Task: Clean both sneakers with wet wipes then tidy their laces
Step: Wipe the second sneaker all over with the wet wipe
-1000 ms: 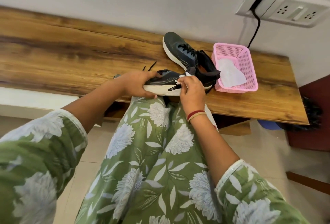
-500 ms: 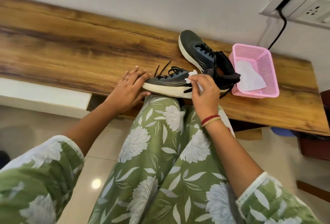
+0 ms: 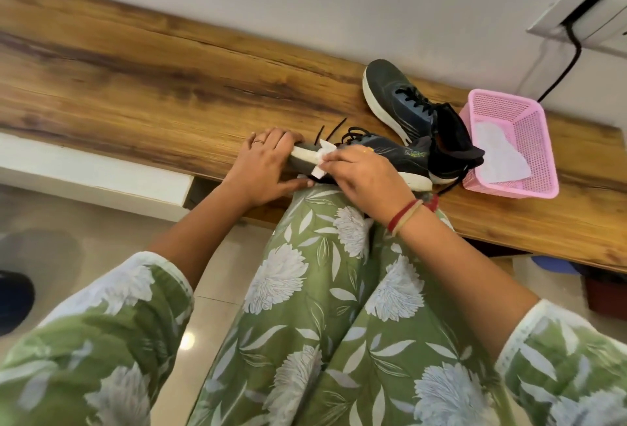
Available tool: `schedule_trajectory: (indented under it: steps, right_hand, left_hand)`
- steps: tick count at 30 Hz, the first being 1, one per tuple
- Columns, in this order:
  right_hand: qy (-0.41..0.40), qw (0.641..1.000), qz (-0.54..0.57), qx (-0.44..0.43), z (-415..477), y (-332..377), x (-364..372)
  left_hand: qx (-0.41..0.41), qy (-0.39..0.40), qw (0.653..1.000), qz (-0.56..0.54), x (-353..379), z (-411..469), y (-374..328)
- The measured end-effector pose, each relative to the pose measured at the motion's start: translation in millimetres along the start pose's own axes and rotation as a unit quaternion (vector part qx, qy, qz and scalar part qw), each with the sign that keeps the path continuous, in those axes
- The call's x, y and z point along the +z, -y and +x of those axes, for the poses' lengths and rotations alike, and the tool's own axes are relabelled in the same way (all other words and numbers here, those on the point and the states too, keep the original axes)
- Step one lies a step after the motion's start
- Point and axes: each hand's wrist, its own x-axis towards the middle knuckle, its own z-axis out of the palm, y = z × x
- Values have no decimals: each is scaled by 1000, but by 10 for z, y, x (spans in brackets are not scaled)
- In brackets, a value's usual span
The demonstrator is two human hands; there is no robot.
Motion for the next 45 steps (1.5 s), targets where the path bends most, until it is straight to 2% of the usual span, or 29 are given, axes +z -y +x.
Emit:
schedule_trajectory:
  steps: [3,9,13,19,24,28,31,36,39,42,45]
  right_hand:
    - [-24,1000,-3,2,-84,-31,-8]
    - [-29,1000,0,-10,341,219,177]
    - [12,1000,8,10,155,137,54]
    - [19,999,-2,45,-316,-175,-97]
    - [-31,997,15,69,-44,31,-18]
    - [-16,995,29,90,149,159,5]
    - [-15,996,16,91,-46,45,-55]
    - [-31,989,-14,144,-726,-396,-242]
    - [-42,979,16,199,-937,-554,-289]
    - [-28,972,35,230,-1051,-678,-318]
    - [7,949,17,314,-1243,-875,-349]
  left_hand:
    - [-6,6,1000,2,7,8,-6]
    - [8,21,1000,4,-2,46,58]
    - [28,37,999,8,-22,55,79]
    - [32,42,999,-6,-25,55,90]
    - [24,36,999,-28,-27,74,95]
    - [21,48,998,-17,-37,94,111]
    - [36,60,998,-5,-59,93,129]
    - [57,65,996,-6,-66,50,89]
    - [65,58,996,-11,-69,14,54]
    - [64,74,995,-5,-104,0,41]
    - [53,101,993,-6,-138,4,43]
